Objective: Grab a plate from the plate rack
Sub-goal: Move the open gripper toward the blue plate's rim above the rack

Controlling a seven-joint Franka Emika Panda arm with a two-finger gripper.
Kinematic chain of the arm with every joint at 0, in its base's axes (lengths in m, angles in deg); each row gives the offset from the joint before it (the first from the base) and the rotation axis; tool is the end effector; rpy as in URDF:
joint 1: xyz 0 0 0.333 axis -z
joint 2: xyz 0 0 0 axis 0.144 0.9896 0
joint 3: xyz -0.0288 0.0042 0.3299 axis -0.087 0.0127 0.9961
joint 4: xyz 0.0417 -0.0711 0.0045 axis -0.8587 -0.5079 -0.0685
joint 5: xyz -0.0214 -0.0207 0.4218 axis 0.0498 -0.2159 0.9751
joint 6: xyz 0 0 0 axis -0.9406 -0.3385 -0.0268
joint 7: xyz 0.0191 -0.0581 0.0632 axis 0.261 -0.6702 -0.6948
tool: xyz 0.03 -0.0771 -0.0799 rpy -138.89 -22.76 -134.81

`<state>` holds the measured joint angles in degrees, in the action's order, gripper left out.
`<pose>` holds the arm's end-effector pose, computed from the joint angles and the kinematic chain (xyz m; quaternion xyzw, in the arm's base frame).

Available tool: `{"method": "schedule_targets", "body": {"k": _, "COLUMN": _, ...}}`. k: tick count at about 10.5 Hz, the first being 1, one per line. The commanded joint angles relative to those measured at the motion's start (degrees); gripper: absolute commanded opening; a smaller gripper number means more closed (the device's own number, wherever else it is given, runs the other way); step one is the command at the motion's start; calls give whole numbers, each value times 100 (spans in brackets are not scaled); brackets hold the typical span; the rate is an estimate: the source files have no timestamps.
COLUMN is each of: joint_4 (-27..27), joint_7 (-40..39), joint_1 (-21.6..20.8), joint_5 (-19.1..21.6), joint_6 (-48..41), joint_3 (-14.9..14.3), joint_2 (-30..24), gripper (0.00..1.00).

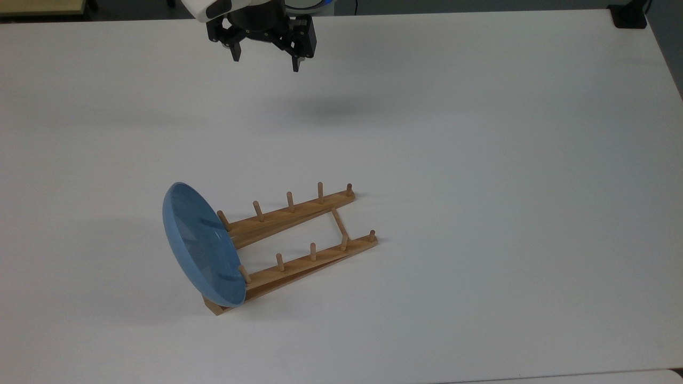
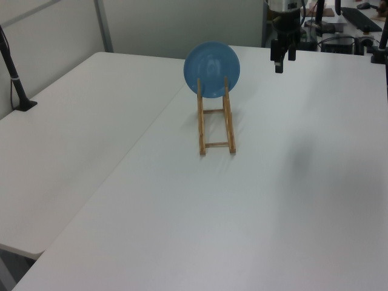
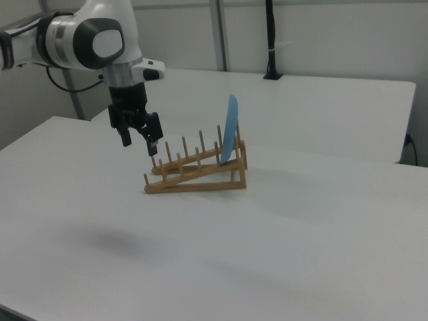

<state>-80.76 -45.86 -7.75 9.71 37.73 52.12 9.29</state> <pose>0.6095 0.0012 0.5429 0.9963 -0.0775 -0.0334 0.0140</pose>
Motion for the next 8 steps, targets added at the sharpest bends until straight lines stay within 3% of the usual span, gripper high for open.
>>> {"method": "schedule_targets", "body": {"k": 1, "joint_4": 32, "joint_7": -120, "joint_1": 44, "joint_5": 38, "joint_6": -166, "joint_3": 43, "joint_2": 41, "gripper": 100}}
{"method": "schedule_targets", "body": {"k": 8, "joint_4": 120, "joint_7": -128, "joint_1": 52, "joint_5": 29, "joint_6": -166, "joint_3": 43, "joint_2": 50, "gripper": 100}}
